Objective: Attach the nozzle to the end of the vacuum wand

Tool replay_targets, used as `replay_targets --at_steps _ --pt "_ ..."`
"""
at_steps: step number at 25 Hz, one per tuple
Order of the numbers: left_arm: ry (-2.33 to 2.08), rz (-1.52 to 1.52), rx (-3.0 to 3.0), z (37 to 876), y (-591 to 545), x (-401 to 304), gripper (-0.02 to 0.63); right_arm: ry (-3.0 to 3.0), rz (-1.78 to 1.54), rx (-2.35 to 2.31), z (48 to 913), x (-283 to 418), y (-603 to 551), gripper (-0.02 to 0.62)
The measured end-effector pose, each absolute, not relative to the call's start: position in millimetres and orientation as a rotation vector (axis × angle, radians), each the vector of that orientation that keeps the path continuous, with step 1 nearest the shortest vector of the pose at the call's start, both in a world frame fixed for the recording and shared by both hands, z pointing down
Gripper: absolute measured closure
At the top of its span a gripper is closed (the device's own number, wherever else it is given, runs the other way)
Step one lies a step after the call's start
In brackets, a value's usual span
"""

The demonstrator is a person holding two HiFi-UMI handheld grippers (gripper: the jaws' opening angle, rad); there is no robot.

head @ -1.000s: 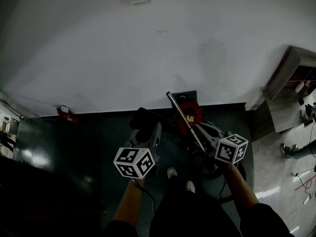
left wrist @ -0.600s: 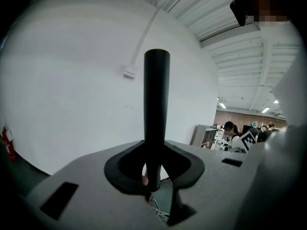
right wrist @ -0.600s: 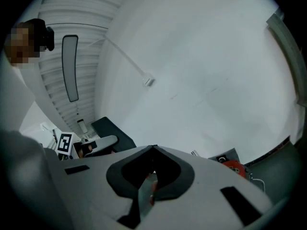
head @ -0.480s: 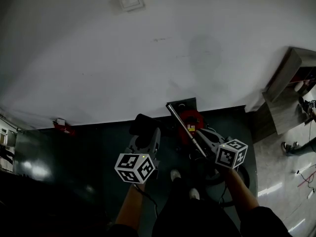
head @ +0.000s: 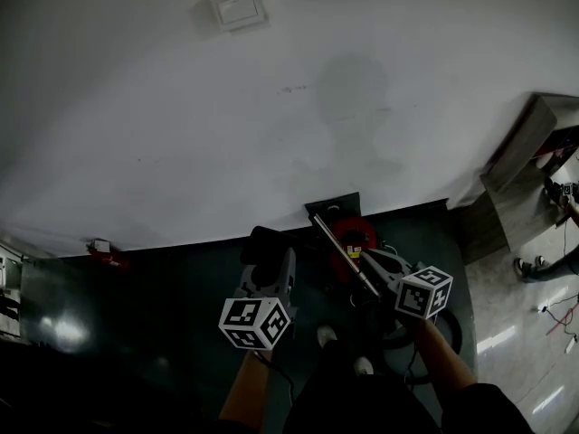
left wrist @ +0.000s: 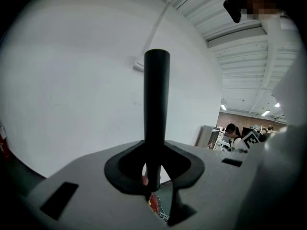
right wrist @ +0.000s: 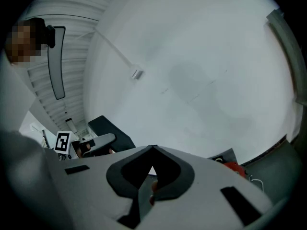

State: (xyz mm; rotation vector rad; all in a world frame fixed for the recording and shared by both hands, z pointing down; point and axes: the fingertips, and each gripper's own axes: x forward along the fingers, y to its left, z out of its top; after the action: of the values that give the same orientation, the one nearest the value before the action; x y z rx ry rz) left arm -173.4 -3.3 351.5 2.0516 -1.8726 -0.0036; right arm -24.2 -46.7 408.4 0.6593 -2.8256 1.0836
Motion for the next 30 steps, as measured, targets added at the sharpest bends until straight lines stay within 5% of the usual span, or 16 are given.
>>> replay_targets --at_steps 25,30 --pt "-1.825 -0.004 2.011 385.6 -62.3 -213.6 0.520 -2.738 1.098 0.659 451.2 -60.9 -91.7 0.578" --pt "-1.847 0.006 1.983 393.9 -73.6 -214.8 0.520 -2.720 0.824 0.654 472.9 -67.0 -104.2 0.577"
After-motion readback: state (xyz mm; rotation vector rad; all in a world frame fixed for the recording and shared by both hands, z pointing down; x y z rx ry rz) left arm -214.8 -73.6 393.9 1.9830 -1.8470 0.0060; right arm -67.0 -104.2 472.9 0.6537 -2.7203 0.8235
